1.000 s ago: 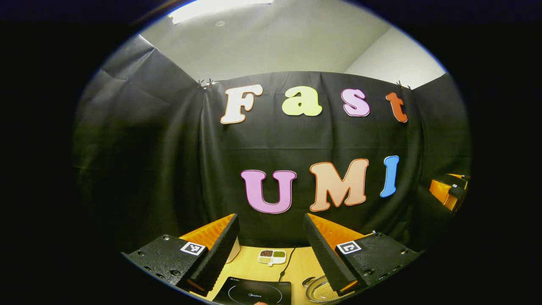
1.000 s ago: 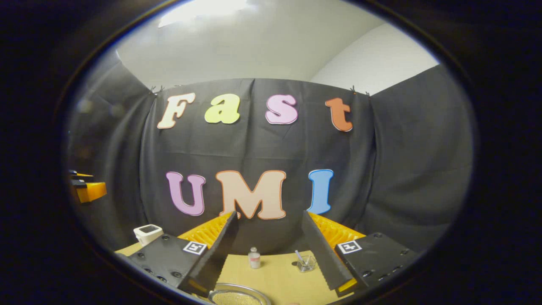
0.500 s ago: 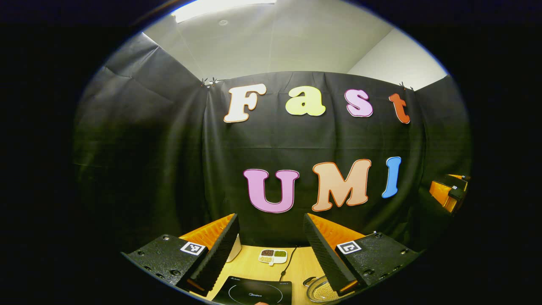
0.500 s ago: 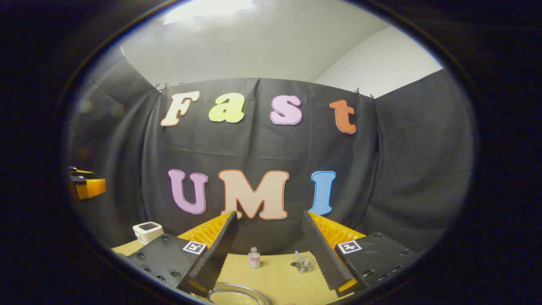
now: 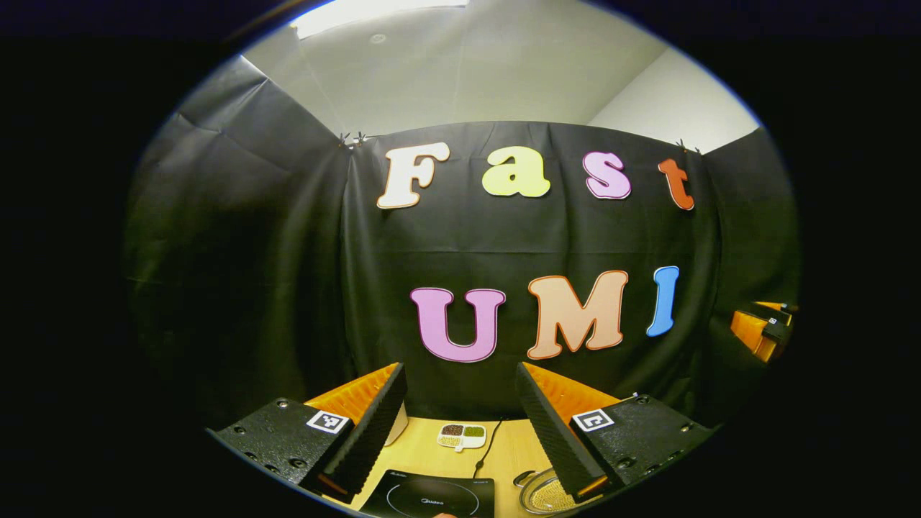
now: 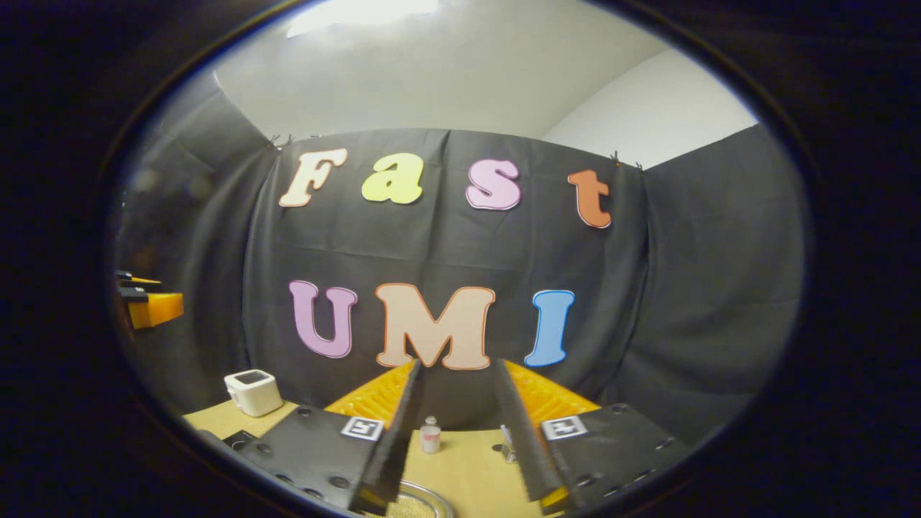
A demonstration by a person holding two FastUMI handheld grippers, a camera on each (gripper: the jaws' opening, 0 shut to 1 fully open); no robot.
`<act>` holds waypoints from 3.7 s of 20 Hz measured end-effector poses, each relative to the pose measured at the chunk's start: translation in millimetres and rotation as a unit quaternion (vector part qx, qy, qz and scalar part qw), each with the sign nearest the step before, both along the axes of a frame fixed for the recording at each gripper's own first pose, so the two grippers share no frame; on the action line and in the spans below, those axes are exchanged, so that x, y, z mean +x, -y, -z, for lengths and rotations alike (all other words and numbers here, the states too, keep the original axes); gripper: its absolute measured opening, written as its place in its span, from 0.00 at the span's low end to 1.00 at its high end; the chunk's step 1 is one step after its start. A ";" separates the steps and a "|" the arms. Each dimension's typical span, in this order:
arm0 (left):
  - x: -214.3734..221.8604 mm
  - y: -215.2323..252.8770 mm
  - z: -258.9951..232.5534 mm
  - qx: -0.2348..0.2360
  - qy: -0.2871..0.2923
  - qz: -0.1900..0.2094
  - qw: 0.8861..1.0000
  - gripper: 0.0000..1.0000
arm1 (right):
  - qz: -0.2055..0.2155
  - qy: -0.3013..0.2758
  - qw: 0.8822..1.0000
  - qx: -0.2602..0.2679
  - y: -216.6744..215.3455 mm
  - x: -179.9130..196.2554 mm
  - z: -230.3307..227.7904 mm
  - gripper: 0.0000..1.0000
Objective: First push the handle of the pot to place it horizontally, then grasp the pot with both hands and set it on the induction cooktop.
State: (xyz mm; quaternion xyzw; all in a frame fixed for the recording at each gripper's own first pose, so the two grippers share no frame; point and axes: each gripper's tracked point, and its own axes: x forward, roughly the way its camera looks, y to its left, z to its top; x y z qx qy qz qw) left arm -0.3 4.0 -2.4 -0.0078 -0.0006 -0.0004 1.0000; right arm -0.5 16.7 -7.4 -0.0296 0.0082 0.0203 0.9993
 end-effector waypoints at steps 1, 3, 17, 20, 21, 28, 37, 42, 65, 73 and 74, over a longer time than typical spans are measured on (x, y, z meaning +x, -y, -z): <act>1.0 0.8 0.2 0.000 0.000 0.001 1.000 0.96 | -0.006 -0.002 1.000 0.002 -4.1 -2.2 2.1 0.53; -0.5 0.7 0.4 0.002 -0.001 0.001 1.000 0.97 | -0.008 -0.004 1.000 0.003 -5.1 -4.4 3.2 0.45; -5.2 0.0 -1.2 0.005 0.003 -0.001 1.000 0.96 | -0.034 -0.046 0.998 0.033 -5.1 -10.2 44.1 0.06; -7.3 -1.8 -3.8 0.005 0.006 -0.003 1.000 0.96 | -0.042 -0.077 0.996 0.020 -6.9 -17.7 73.4 0.04; -8.0 -2.0 -3.8 0.007 0.007 -0.004 1.000 0.96 | -0.046 -0.088 0.995 0.014 -7.5 -20.9 84.1 0.08; -12.3 -8.2 -5.2 0.012 0.009 -0.014 1.000 0.96 | -0.064 -0.171 0.983 -0.017 -9.8 -45.4 170.7 0.00; -9.5 -16.3 -2.2 0.021 0.006 -0.031 0.999 0.96 | -0.092 -0.288 0.953 -0.036 -8.3 -93.2 290.3 0.04; -9.4 -17.5 5.3 0.019 -0.003 -0.039 0.999 0.96 | -0.115 -0.357 0.926 -0.047 -8.0 -122.9 348.6 0.00; -21.5 -22.1 14.1 0.020 -0.014 -0.103 0.994 0.96 | -0.208 -0.563 0.792 -0.114 7.4 -196.1 487.7 0.00; -42.6 -44.2 17.4 0.020 -0.026 -0.151 0.988 0.97 | -0.183 -0.577 0.786 -0.124 36.0 -173.1 489.1 0.02; -44.9 -48.3 18.1 0.019 -0.026 -0.157 0.987 0.97 | -0.180 -0.579 0.785 -0.124 39.2 -167.7 490.3 0.02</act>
